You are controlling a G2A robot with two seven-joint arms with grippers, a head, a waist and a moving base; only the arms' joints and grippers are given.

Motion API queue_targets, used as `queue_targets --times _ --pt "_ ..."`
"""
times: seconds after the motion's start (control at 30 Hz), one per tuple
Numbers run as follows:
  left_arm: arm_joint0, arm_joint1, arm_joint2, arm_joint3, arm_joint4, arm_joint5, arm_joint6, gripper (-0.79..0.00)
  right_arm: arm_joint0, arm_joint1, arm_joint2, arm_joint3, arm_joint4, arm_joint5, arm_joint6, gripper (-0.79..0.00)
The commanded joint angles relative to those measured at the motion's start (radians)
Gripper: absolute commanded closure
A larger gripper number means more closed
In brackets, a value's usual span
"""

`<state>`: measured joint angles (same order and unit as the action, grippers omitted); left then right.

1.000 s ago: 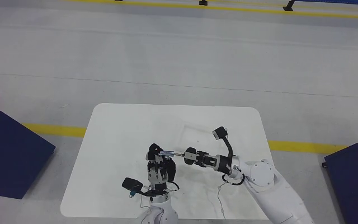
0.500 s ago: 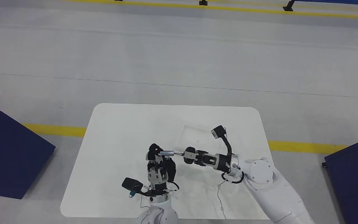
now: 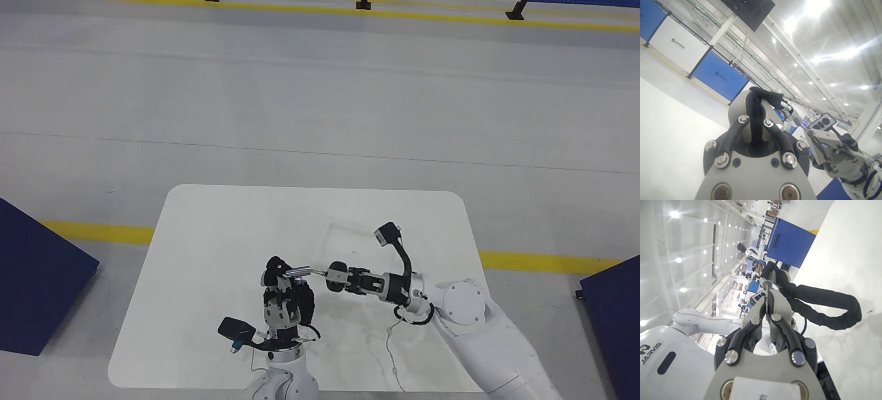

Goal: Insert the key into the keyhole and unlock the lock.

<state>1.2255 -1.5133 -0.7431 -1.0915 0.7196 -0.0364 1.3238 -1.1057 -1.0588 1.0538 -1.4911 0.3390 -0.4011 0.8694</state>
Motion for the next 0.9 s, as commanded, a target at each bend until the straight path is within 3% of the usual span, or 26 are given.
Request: queue_targets --times 0.0,0.43,0.87 --pt "0.000 0.000 0.000 0.000 0.000 0.000 0.000 0.000 0.005 0.000 0.004 0.007 0.004 -0.002 0.008 0.000" --pt "0.000 0.000 0.000 0.000 0.000 0.000 0.000 0.000 0.039 0.002 0.034 0.060 0.058 0.002 0.121 0.000" --pt "0.078 0.044 -0.119 -0.101 0.096 -0.181 -0.222 0.000 0.056 0.020 0.095 0.110 0.163 0.045 0.355 0.000"
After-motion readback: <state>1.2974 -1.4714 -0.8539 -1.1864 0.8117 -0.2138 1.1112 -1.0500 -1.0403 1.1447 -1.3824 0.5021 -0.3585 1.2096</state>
